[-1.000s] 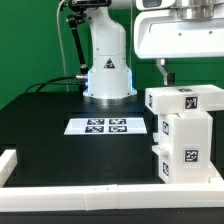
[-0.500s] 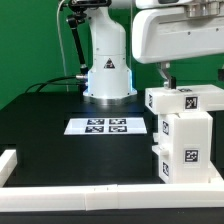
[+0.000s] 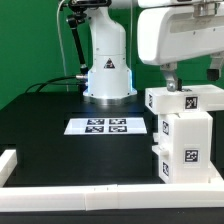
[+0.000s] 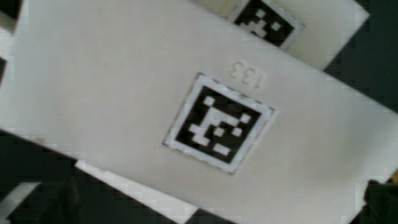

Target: Assemble cabinet

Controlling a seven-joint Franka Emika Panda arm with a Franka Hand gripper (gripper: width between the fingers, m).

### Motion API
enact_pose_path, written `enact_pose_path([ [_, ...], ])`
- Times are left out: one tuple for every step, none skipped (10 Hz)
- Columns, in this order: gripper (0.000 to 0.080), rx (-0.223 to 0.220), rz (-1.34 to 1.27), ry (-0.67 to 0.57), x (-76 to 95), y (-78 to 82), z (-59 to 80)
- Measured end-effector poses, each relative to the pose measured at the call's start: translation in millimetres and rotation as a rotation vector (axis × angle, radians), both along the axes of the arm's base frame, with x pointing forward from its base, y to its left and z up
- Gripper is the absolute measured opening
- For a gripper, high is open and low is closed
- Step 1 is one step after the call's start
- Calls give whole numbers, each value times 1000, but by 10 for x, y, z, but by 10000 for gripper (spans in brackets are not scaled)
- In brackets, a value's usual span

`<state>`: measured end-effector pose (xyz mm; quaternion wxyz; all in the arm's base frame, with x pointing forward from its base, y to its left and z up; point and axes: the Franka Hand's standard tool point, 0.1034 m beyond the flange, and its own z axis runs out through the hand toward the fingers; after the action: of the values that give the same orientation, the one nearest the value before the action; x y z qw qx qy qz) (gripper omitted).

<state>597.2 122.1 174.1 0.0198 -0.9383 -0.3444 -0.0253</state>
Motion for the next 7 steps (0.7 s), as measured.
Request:
enact_pose_path([
  [797,-15,131,-8,3,-17,3],
  [797,-28,294,-16,6,-37,3],
  [797,-38,442,-18,-1,-48,-1],
  [797,-48,519,-19,-6,-45,-8],
  [797,-76,648,-19,-13,-54,-17],
  [797,-88,740,-17,-30,-57,-36],
  [797,-96,788,-13,-46,-66,-55],
])
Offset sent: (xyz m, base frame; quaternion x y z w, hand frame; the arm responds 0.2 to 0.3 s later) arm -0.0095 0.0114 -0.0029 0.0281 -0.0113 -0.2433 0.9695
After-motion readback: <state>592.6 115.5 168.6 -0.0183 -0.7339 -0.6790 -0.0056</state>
